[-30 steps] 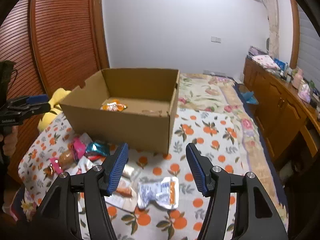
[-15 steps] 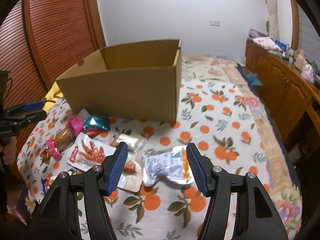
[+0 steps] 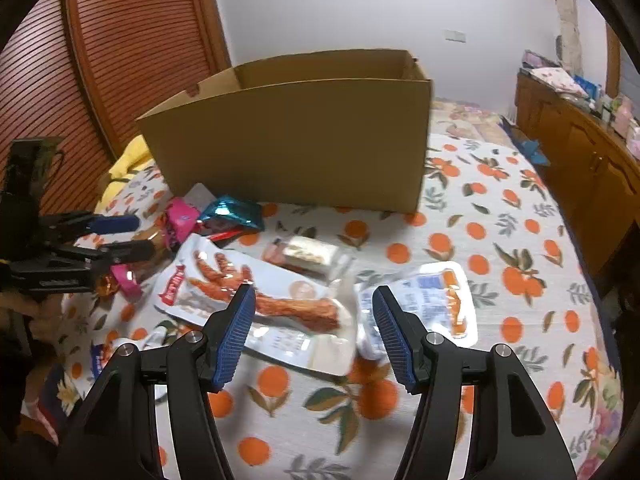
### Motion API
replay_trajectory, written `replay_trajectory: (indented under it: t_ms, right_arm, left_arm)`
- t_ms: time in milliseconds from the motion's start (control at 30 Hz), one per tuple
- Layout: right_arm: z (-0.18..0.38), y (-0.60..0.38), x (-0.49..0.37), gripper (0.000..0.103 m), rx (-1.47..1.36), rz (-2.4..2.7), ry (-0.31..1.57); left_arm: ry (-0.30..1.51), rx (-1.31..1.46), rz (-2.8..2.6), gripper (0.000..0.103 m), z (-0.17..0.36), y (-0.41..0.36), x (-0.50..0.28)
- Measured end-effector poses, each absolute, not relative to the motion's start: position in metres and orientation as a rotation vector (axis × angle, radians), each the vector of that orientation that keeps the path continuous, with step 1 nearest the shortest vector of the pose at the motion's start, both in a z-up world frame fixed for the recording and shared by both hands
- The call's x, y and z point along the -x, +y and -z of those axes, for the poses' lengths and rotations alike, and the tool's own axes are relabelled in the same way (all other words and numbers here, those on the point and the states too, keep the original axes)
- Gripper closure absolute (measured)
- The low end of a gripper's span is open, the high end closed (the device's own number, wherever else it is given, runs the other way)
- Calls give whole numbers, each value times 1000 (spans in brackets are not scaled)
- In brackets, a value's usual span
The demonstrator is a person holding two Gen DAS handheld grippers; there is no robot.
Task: Organize snacks
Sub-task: 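Grasp the pink-wrapped snack with the left gripper while the right grasps the white chicken-feet pack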
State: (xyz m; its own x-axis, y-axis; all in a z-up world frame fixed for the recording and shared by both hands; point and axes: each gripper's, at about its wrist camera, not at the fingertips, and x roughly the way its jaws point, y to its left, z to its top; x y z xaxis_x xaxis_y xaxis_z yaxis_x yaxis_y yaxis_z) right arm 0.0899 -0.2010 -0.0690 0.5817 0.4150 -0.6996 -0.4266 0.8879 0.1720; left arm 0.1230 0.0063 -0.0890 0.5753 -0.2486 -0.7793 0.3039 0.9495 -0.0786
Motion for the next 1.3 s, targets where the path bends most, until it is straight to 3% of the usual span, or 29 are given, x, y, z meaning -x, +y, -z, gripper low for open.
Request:
replay_trajectory:
  t_ms: [233, 300, 367, 533, 1033, 1300]
  right_arm:
    - [70, -181, -92, 40, 50, -533, 822]
    - [71, -176, -93, 40, 64, -541, 825]
    - [72, -172, -95, 40, 72, -556, 832]
    - [78, -162, -102, 40, 78, -589, 859]
    - [86, -157, -99, 35, 80, -653, 924]
    - [87, -152, -79, 26, 184, -667, 915]
  left_arm:
    - [933, -79, 311, 41, 99, 6, -128]
    - [935, -72, 311, 45, 100, 7, -129]
    - [934, -70, 306, 58, 101, 9, -130]
    - [923, -63, 320, 65, 102, 12, -128]
    - [860, -26, 316, 65, 78, 26, -110]
    - [830, -25, 334, 65, 67, 24, -99]
